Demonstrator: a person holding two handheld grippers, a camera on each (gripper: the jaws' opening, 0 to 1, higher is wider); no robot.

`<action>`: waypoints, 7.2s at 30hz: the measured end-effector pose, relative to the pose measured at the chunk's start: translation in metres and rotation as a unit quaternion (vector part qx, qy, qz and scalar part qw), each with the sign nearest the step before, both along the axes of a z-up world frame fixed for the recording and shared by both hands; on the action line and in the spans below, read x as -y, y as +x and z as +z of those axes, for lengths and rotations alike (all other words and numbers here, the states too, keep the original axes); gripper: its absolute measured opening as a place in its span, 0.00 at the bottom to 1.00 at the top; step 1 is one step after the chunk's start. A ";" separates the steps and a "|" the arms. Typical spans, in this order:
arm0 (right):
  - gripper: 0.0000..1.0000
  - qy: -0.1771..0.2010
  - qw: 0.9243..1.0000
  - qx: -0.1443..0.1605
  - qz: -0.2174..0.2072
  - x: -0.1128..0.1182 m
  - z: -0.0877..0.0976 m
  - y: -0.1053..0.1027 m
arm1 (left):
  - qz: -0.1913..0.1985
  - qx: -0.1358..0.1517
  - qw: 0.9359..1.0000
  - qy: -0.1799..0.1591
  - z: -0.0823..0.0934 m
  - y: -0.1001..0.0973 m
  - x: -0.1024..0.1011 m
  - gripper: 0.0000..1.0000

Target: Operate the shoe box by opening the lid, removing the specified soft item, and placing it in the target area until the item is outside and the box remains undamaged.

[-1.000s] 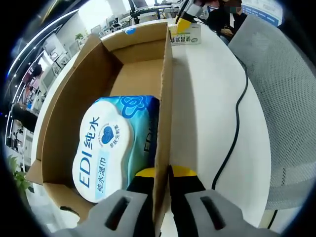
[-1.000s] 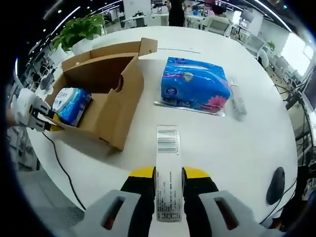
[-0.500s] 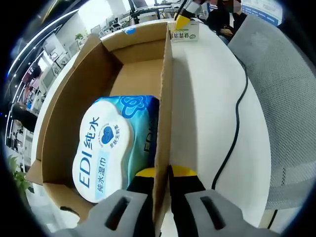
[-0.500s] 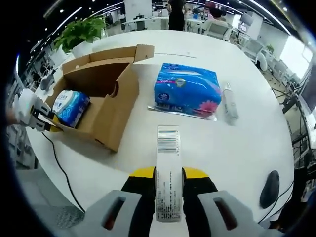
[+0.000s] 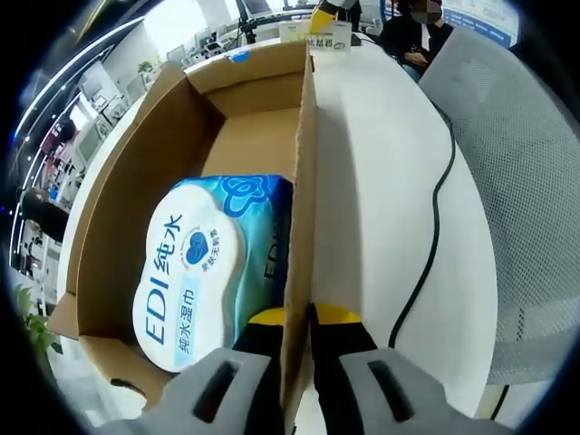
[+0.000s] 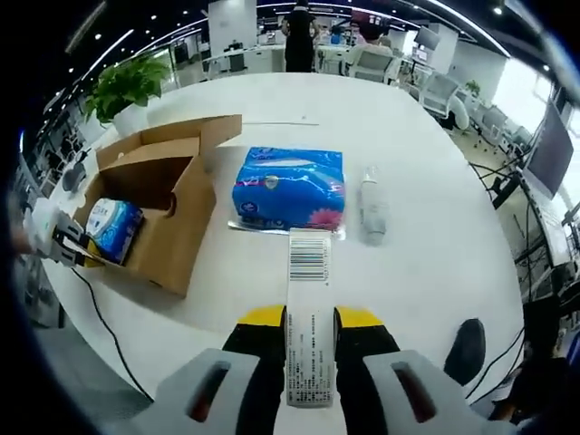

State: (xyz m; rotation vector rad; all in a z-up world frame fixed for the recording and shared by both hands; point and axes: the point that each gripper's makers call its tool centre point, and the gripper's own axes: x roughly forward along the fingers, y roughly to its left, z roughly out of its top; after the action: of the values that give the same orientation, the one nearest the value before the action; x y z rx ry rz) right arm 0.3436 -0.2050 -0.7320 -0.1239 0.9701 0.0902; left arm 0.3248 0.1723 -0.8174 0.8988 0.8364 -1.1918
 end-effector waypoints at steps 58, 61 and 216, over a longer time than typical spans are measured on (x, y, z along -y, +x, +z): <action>0.16 0.011 1.000 -0.019 -0.022 0.064 -0.036 0.026 | 0.006 -0.003 1.000 0.002 0.001 0.000 0.001 0.04; 0.16 0.014 0.999 -0.018 -0.022 0.063 -0.035 0.026 | 0.005 -0.003 1.000 0.002 0.001 0.000 0.001 0.04; 0.48 0.028 0.893 0.054 0.446 -0.254 0.080 0.007 | -0.005 0.006 1.000 -0.004 0.001 -0.002 0.000 0.04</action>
State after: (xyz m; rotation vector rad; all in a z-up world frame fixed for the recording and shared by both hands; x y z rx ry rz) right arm 0.3506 0.0489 -0.6515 -0.5121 0.7317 0.9484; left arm 0.3226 0.1720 -0.8163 0.9037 0.8183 -1.1967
